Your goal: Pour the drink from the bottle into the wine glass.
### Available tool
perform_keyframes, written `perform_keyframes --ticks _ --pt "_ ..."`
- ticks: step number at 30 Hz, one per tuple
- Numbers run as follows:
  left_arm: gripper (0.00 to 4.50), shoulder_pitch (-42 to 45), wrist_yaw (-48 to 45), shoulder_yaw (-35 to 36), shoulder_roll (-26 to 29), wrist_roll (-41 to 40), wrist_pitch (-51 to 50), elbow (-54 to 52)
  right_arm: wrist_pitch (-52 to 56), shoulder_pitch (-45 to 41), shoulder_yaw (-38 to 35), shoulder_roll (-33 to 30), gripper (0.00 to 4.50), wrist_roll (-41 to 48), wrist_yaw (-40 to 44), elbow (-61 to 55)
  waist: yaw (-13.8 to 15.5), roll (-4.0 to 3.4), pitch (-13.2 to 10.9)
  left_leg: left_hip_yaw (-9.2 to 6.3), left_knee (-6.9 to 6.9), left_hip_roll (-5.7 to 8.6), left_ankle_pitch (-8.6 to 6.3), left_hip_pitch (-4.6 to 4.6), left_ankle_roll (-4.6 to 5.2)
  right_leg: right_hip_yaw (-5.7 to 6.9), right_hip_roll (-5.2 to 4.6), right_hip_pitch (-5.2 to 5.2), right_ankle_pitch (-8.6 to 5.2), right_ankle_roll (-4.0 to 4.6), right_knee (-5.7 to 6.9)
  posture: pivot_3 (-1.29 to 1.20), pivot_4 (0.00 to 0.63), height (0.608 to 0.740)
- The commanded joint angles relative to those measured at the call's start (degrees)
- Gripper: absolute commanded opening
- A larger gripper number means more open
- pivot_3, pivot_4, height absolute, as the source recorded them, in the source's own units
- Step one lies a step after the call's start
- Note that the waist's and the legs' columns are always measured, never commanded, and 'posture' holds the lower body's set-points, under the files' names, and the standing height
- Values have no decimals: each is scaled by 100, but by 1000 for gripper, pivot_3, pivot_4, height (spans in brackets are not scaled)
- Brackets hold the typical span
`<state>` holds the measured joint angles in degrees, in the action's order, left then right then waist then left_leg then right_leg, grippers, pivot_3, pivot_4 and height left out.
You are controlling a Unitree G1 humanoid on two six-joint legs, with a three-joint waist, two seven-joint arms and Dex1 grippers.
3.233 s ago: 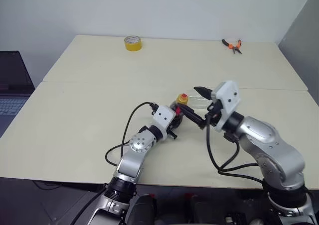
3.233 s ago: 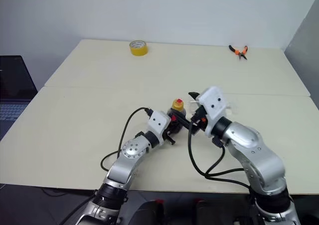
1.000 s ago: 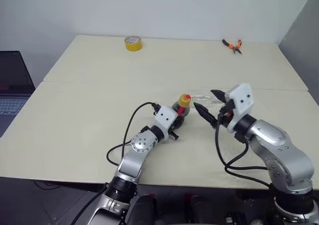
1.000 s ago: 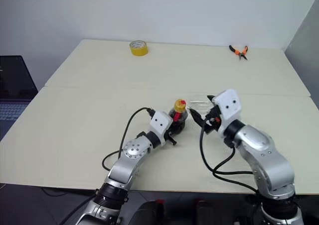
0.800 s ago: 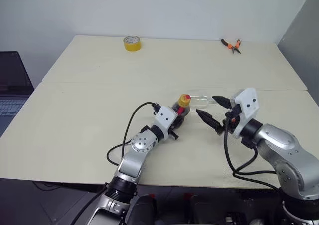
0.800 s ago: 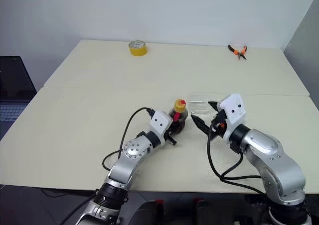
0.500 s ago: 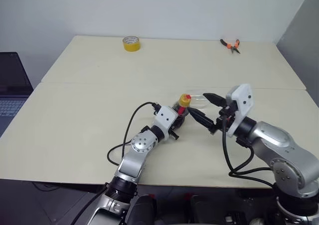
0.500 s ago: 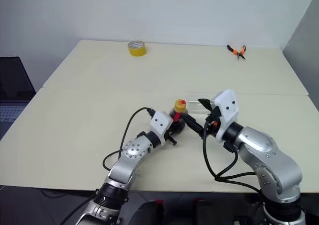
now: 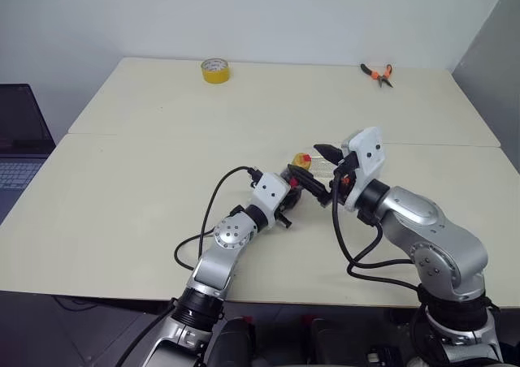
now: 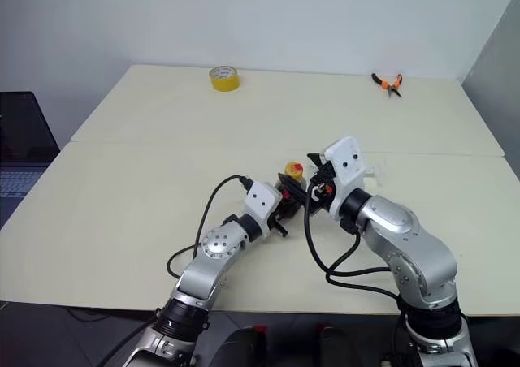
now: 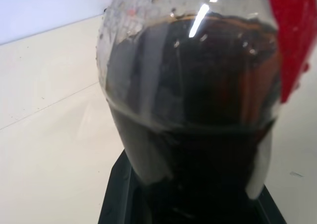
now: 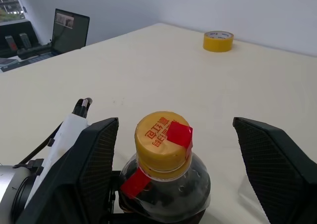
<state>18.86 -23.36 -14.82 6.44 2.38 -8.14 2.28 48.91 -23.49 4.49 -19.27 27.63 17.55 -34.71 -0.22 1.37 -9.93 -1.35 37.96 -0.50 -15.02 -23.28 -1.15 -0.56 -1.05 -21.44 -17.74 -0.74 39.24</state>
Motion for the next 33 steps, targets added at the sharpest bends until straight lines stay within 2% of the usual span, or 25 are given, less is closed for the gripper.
perform_keyframes --ticks 1,4,9,15,21,24,27,29,31,33 --pt "742 99 -6 -20 -53 -27 189 -206 -194 -107 80 -23 3771 -74 90 -113 0 0 0 0 0 0 0 0 0 0 0 0 0 0 0 0 150 740" --pt "742 90 -4 -19 -51 -28 188 -219 -216 -112 136 -17 3048 -101 111 -110 0 0 0 0 0 0 0 0 0 0 0 0 0 0 0 0 150 740" --pt "741 81 -13 -24 -43 -29 190 -228 -241 -130 113 53 1281 -111 108 -100 0 0 0 0 0 0 0 0 0 0 0 0 0 0 0 0 150 740" --pt "738 80 -7 -20 -41 -27 199 -228 -448 -130 -24 294 1217 15 130 -108 0 0 0 0 0 0 0 0 0 0 0 0 0 0 0 0 150 740" --pt "714 63 8 -26 -53 -26 228 -220 -405 78 -431 1135 1212 706 -71 -105 -4 -1 0 0 -1 -1 0 0 0 -1 0 -1 0 0 1 0 150 740" --pt "683 58 21 -35 -60 -22 237 -216 -421 181 -504 1280 1212 776 -204 -107 -4 -1 0 -1 -1 -1 0 0 0 0 0 0 0 0 1 0 150 740" --pt "683 58 34 -43 -61 -23 242 -213 -560 275 -549 1195 1212 649 -307 -162 -4 -1 0 0 -1 0 0 0 0 0 0 -1 0 0 0 0 150 740" --pt "682 50 43 -37 -57 -25 244 -225 -825 468 -666 879 1212 308 -330 -298 4 -1 0 0 -1 0 0 0 0 0 0 -1 0 0 1 0 150 740" --pt "673 43 46 -22 -51 -30 248 -230 -1183 872 -781 415 1212 -122 -246 -407 27 -1 0 -3 0 1 0 -3 0 4 -1 0 0 0 -4 0 150 740" --pt "666 69 52 12 -54 -56 259 -201 -1767 1709 -1045 -38 1212 -693 -182 -425 72 0 2 -3 0 5 0 -7 0 5 -3 1 0 -1 -11 0 150 740"
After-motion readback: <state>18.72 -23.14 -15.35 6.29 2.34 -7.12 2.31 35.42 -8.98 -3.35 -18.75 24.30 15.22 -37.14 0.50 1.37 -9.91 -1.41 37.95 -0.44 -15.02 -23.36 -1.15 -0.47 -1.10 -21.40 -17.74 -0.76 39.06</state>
